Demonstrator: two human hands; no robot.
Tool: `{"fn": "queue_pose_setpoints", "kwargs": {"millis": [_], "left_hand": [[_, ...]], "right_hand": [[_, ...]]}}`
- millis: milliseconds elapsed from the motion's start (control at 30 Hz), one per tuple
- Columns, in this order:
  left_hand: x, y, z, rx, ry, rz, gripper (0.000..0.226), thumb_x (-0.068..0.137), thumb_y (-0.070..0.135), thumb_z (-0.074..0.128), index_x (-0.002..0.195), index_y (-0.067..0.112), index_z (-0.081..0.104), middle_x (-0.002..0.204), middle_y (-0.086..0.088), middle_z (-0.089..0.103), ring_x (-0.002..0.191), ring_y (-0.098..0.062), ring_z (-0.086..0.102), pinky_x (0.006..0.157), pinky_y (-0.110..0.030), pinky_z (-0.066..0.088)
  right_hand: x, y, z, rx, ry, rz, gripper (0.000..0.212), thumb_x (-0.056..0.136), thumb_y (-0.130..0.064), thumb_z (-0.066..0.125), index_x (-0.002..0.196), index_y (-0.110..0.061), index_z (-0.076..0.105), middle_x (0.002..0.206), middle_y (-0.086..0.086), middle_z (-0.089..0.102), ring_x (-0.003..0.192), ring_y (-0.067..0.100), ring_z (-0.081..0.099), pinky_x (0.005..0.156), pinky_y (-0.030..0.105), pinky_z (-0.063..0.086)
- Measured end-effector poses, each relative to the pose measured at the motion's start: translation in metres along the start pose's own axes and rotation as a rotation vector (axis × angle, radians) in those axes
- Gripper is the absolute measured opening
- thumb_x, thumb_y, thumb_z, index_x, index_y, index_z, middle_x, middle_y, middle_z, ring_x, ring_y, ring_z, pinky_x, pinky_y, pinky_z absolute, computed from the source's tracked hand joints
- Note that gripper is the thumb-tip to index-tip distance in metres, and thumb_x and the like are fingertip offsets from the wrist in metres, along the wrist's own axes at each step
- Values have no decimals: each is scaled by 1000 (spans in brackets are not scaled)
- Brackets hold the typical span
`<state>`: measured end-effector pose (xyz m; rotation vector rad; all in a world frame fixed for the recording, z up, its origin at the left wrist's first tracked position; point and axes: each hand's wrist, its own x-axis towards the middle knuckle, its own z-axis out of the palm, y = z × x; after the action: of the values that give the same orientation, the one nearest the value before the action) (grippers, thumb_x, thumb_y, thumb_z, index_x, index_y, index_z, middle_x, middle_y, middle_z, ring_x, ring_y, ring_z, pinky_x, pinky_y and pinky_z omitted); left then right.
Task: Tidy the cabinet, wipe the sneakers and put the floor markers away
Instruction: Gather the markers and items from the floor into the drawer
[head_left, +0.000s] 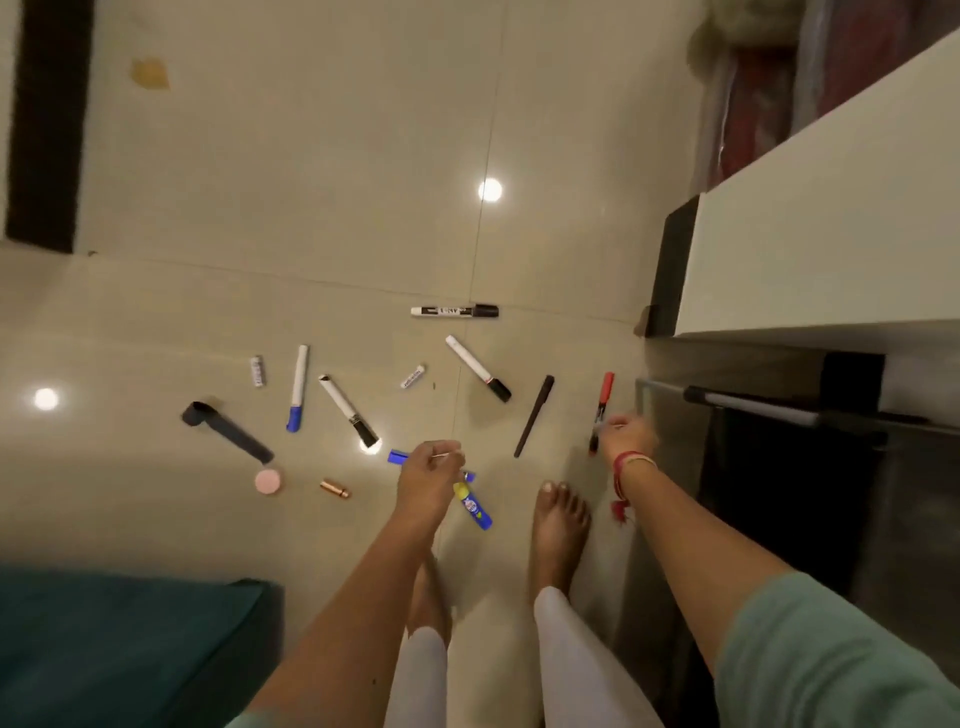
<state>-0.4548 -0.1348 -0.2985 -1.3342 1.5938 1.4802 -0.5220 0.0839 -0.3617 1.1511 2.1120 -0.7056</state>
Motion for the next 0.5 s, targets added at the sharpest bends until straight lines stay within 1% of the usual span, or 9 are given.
{"fn": "queue_pose_setpoints", "kwargs": {"millis": [33,100,200,267,367,500], "left_hand": [[27,-18,7,9,-9,-4,15,92,6,54,105,8,61,88,-7,61,58,0,63,48,-7,43],[42,-18,7,-7,8,-13,16,92,6,53,106,9,62,88,-8,61,68,-8,61,50,-9,45],[80,-37,20,-38,2,-6,15,93,8,53,103,14,62,93,-6,62,80,-14,60,63,-20,49],[94,-38,24,-42,-16,-3,14,94,9,52,102,17,62,95,-4,64,85,-16,61,66,-23,49],[91,-33,24,-34,-28,8,14,95,11,53,104,17,62,96,-3,64,86,-15,61,64,-23,47],[67,-21,14,-92,-17,27,13,93,11,55,102,16,63,92,-5,63,80,-14,61,61,-20,46]], "right_hand": [[28,13,24,-11,21,-1,12,83,-15,60,93,-9,62,97,12,66,91,31,61,85,33,50],[38,18,36,-59,24,-10,25,82,-24,61,101,-8,57,105,16,64,96,34,61,84,36,50],[72,40,68,-187,82,19,35,86,-30,58,111,-7,51,114,17,57,104,38,56,85,40,46],[78,45,77,-212,124,31,32,89,-27,55,112,-6,50,117,19,54,105,40,55,85,42,46],[71,43,75,-202,123,-32,24,92,-24,51,107,-5,52,115,18,53,102,39,55,85,41,45],[20,24,61,28,55,-126,12,92,-25,53,93,-13,53,98,12,64,89,30,59,77,33,47]]}}
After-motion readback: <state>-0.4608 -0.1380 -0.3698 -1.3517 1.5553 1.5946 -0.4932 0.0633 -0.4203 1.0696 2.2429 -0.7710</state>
